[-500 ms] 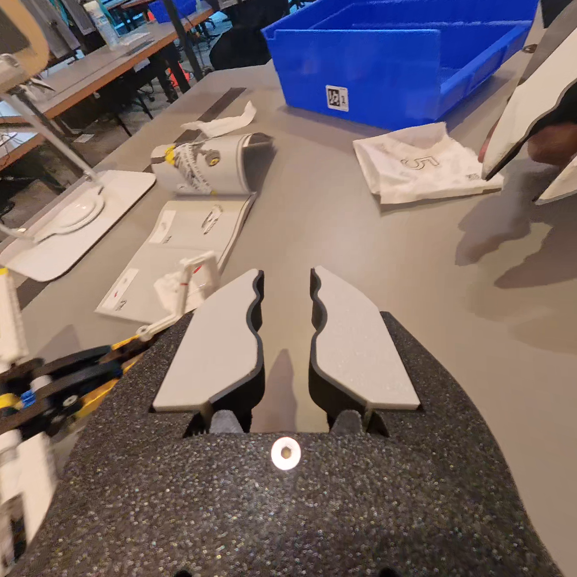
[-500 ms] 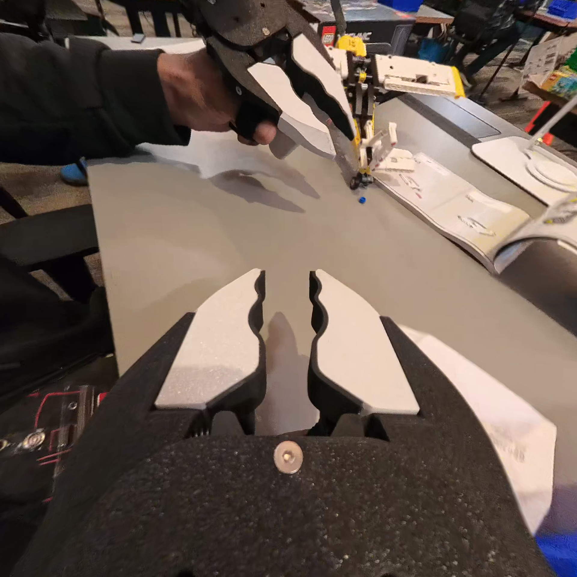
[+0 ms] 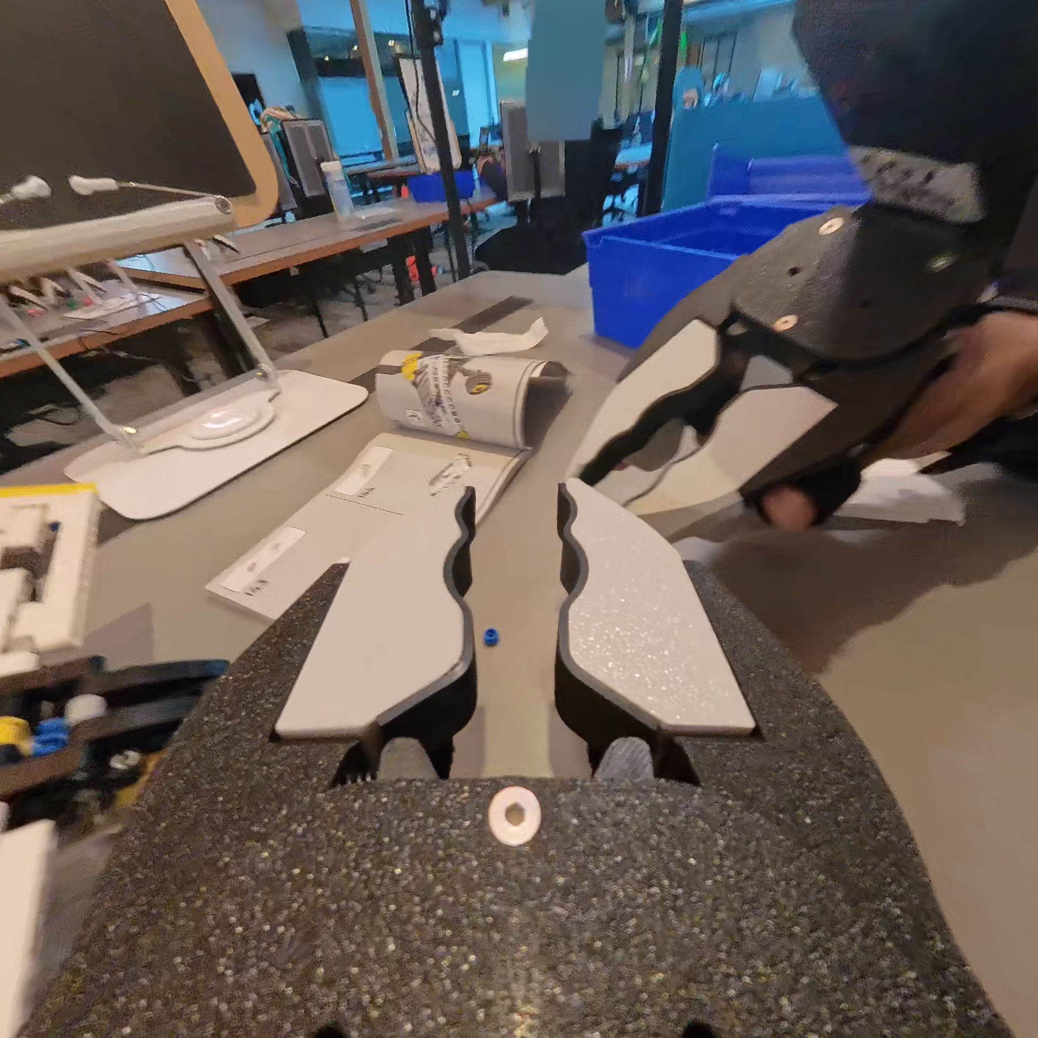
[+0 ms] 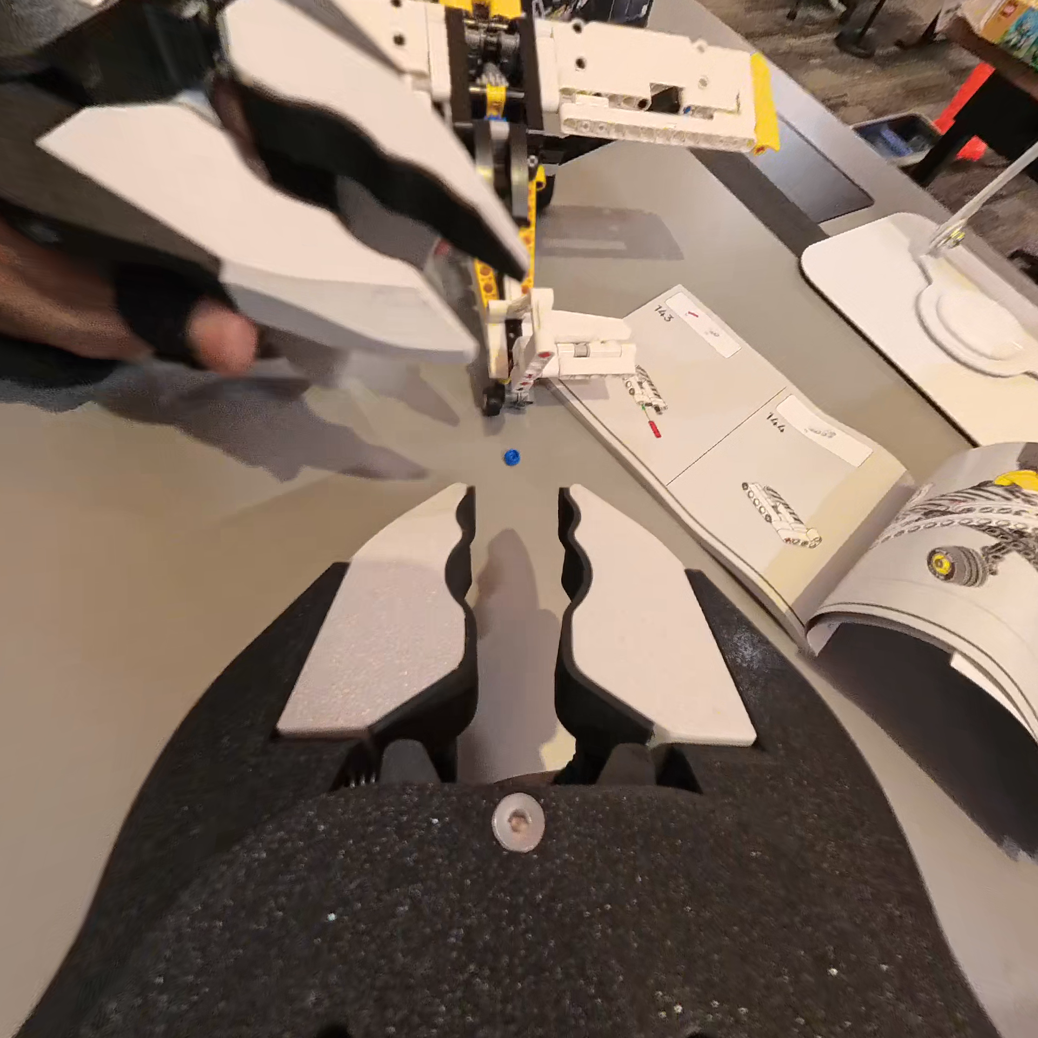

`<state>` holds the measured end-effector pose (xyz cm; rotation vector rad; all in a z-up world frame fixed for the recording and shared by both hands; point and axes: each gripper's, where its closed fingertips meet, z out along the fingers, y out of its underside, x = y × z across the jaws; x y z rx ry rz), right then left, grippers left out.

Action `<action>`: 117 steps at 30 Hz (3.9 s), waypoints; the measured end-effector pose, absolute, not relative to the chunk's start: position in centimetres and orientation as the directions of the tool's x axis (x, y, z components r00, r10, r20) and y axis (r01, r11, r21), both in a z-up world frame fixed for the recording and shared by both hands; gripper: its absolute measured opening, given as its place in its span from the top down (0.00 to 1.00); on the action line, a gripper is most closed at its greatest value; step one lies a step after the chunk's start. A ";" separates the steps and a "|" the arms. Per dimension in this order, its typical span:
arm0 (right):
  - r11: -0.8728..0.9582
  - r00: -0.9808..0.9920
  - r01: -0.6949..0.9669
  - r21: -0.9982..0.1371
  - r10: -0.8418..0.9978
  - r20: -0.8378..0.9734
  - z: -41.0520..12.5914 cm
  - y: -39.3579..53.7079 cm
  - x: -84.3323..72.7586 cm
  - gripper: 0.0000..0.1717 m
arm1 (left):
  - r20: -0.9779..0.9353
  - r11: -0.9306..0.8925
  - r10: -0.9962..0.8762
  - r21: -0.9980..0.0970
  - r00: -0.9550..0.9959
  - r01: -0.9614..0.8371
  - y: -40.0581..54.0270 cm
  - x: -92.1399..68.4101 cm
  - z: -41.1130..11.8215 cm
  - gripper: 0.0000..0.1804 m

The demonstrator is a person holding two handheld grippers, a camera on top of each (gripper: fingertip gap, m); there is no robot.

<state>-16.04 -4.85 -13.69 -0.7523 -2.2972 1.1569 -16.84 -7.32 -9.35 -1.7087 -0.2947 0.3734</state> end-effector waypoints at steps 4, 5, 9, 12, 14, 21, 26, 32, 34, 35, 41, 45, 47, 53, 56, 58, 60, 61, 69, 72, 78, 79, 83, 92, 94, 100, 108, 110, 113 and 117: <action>0.468 -0.736 0.240 -0.850 0.659 0.155 -14.3 -4.3 -16.6 0.84 | -0.079 -0.129 0.384 -0.991 0.920 -0.032 -7.3 -16.4 -9.8 0.85; 0.461 -0.736 0.236 -0.855 0.660 0.153 -14.3 -4.1 -16.5 0.84 | -0.089 -0.136 0.380 -0.990 0.921 -0.039 -7.2 -16.4 -9.9 0.85; 0.433 -0.723 0.242 -0.868 0.677 0.136 -14.4 -3.4 -16.6 0.84 | -0.084 -0.131 0.363 -0.991 0.928 -0.038 -6.8 -16.6 -9.6 0.85; 0.426 -0.723 0.255 -0.868 0.680 0.121 -14.5 -3.4 -16.7 0.84 | -0.057 -0.129 0.347 -0.992 0.936 -0.012 -6.6 -16.6 -9.9 0.85; 0.417 -0.726 0.257 -0.872 0.679 0.110 -14.4 -3.5 -16.6 0.84 | -0.050 -0.141 0.348 -0.990 0.936 0.000 -6.6 -16.9 -10.4 0.85; 0.372 -0.717 0.275 -0.887 0.694 0.069 -14.0 -2.8 -16.6 0.84 | -0.003 -0.151 0.330 -0.987 0.944 0.050 -6.5 -17.1 -11.1 0.85; 0.370 -0.704 0.273 -0.888 0.706 0.078 -14.1 -2.4 -16.7 0.84 | -0.024 -0.184 0.333 -0.982 0.943 0.040 -6.6 -17.1 -11.5 0.85; 0.395 -0.697 0.235 -0.888 0.705 0.129 -13.5 -2.5 -16.6 0.84 | -0.080 -0.243 0.382 -0.970 0.921 0.017 -7.0 -17.7 -12.2 0.85; 0.417 -0.690 0.224 -0.881 0.706 0.159 -13.4 -2.3 -16.8 0.84 | -0.089 -0.247 0.397 -0.969 0.914 0.013 -7.1 -17.9 -12.2 0.85; 0.429 -0.687 0.220 -0.876 0.706 0.173 -13.4 -2.2 -16.9 0.84 | -0.092 -0.247 0.401 -0.969 0.911 0.011 -7.1 -17.9 -12.2 0.85; 0.530 -0.665 0.262 -0.806 0.704 0.247 -13.6 -1.0 -18.0 0.79 | -0.128 -0.285 0.433 -0.959 0.892 0.001 -7.5 -18.2 -12.5 0.85; 0.619 -0.641 0.266 -0.739 0.686 0.343 -12.8 0.3 -19.0 0.76 | -0.105 -0.321 0.498 -0.945 0.861 0.070 -8.3 -19.0 -13.3 0.86; 0.661 -0.637 0.278 -0.697 0.670 0.381 -12.5 0.9 -19.7 0.72 | -0.072 -0.326 0.510 -0.938 0.857 0.116 -8.6 -19.1 -13.7 0.86; 0.802 -0.714 0.221 -0.555 0.520 0.468 -13.4 -0.5 -21.5 0.63 | 0.006 -0.299 0.530 -0.934 0.848 0.194 -9.5 -19.1 -13.9 0.87; 0.799 -0.769 0.202 -0.566 0.487 0.414 -14.0 -2.3 -22.8 0.61 | 0.025 -0.297 0.540 -0.930 0.841 0.218 -10.0 -18.9 -14.1 0.87; 0.797 -0.802 0.197 -0.571 0.466 0.373 -14.6 -3.2 -23.7 0.58 | 0.034 -0.295 0.542 -0.928 0.840 0.228 -10.1 -18.7 -14.1 0.87; 0.795 -0.833 0.183 -0.578 0.437 0.338 -15.1 -4.0 -24.3 0.57 | 0.027 -0.302 0.535 -0.928 0.844 0.221 -10.1 -18.3 -14.2 0.87; 0.789 -0.850 0.170 -0.591 0.421 0.317 -15.2 -4.4 -24.3 0.56 | 0.021 -0.305 0.534 -0.928 0.846 0.215 -10.1 -18.1 -14.2 0.87; 0.749 -0.915 0.191 -0.634 0.370 0.161 -17.5 -5.3 -24.4 0.59 | 0.056 -0.289 0.531 -0.926 0.845 0.243 -10.1 -18.1 -14.2 0.87; 0.783 -0.910 0.248 -0.570 0.390 0.139 -18.9 -4.4 -24.7 0.58 | 0.066 -0.284 0.531 -0.925 0.845 0.251 -10.1 -18.1 -14.2 0.87; 0.784 -0.892 0.348 -0.514 0.446 0.075 -19.7 -3.2 -24.3 0.61 | 0.074 -0.288 0.524 -0.922 0.848 0.258 -10.0 -18.1 -14.3 0.88; 0.778 -0.885 0.368 -0.509 0.461 0.066 -19.7 -3.0 -24.2 0.61 | 0.076 -0.290 0.521 -0.921 0.850 0.260 -10.0 -18.1 -14.3 0.88; 0.788 -0.863 0.430 -0.440 0.502 0.056 -19.8 -1.9 -23.7 0.60 | 0.070 -0.299 0.508 -0.920 0.859 0.252 -9.8 -17.9 -14.4 0.88; 0.765 -0.801 0.543 -0.345 0.596 0.060 -19.8 1.1 -21.1 0.60 | 0.068 -0.308 0.495 -0.918 0.866 0.248 -9.8 -17.7 -14.5 0.88; 0.761 -0.795 0.550 -0.345 0.603 0.063 -19.8 1.5 -20.2 0.61 | 0.063 -0.318 0.489 -0.916 0.870 0.246 -9.7 -17.6 -14.6 0.88; 0.746 -0.784 0.554 -0.370 0.617 0.069 -19.7 1.5 -17.9 0.65 | 0.038 -0.364 0.458 -0.904 0.888 0.226 -9.2 -17.1 -15.0 0.88; 0.785 -0.828 0.491 -0.378 0.555 0.077 -19.6 0.2 -15.3 0.69 | -0.007 -0.482 0.367 -0.856 0.930 0.184 -8.5 -15.8 -16.3 0.88; 0.812 -0.865 0.423 -0.401 0.494 0.089 -19.4 -0.5 -15.1 0.69 | -0.009 -0.482 0.364 -0.857 0.932 0.180 -8.4 -15.8 -16.3 0.88; 0.825 -0.903 0.290 -0.485 0.404 0.146 -18.4 -2.2 -15.5 0.69 | 0.003 -0.466 0.368 -0.865 0.930 0.187 -8.5 -15.9 -16.1 0.88; 0.805 -0.927 0.199 -0.559 0.340 0.160 -18.1 -4.0 -15.6 0.73 | 0.029 -0.444 0.374 -0.872 0.927 0.207 -8.6 -16.0 -15.9 0.88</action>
